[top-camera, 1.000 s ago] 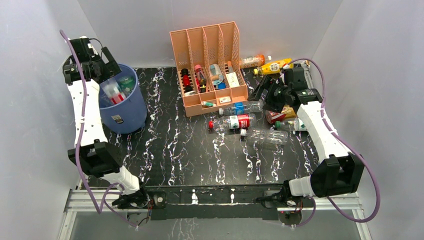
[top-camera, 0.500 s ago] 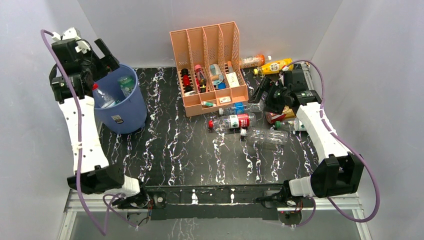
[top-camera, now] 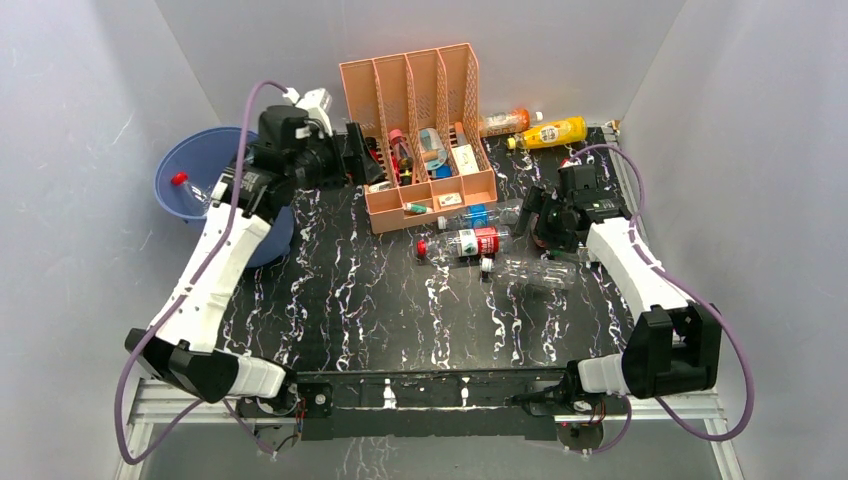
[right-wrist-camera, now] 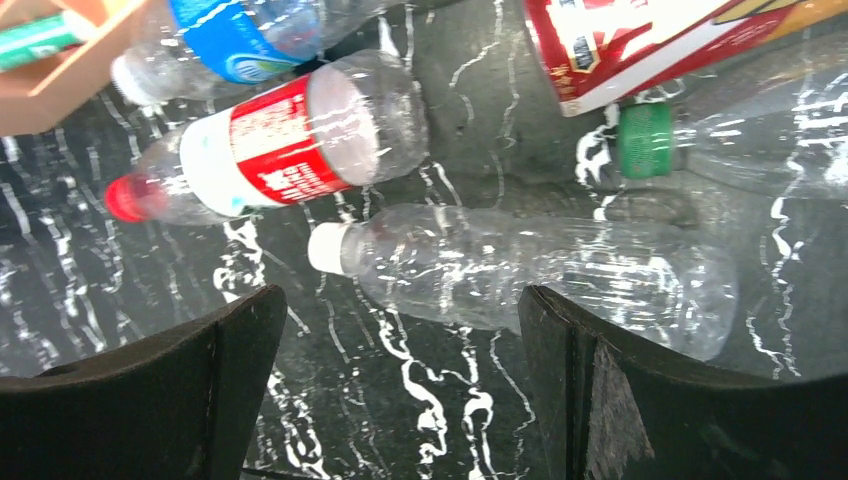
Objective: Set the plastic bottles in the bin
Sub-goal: Pick up the plastic bottle at the center of the board.
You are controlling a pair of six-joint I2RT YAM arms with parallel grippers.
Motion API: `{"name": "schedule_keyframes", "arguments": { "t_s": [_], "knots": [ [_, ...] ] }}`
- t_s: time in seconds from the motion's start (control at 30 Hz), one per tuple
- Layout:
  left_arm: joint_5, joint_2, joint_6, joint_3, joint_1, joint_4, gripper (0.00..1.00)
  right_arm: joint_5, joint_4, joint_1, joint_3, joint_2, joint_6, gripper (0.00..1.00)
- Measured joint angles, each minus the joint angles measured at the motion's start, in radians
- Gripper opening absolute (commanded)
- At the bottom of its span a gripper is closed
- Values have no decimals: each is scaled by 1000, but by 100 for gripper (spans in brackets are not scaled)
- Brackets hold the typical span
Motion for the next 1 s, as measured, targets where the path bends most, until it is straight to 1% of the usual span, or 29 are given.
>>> {"name": "schedule_keyframes", "arguments": {
  "t_s": [0.27,0.4,0.53,0.8,1.0],
  "knots": [
    [-112,-5,-34,-129,-212,27,98,136,32,0,-10,81,-44,98],
    [-147,-5,-43,-171,-272,37,98,197,69,0,-38,98,-45,98],
    [-183,-9,-57,-209,-319,57,98,225,100,0,-92,97,-43,98],
    [-220,-10,-79,-269,-394,76,98,187,122,0,-222,48,-38,98],
    [-241,-2,-83,-269,-427,83,98,111,128,0,-285,-58,-33,98]
  ]
}}
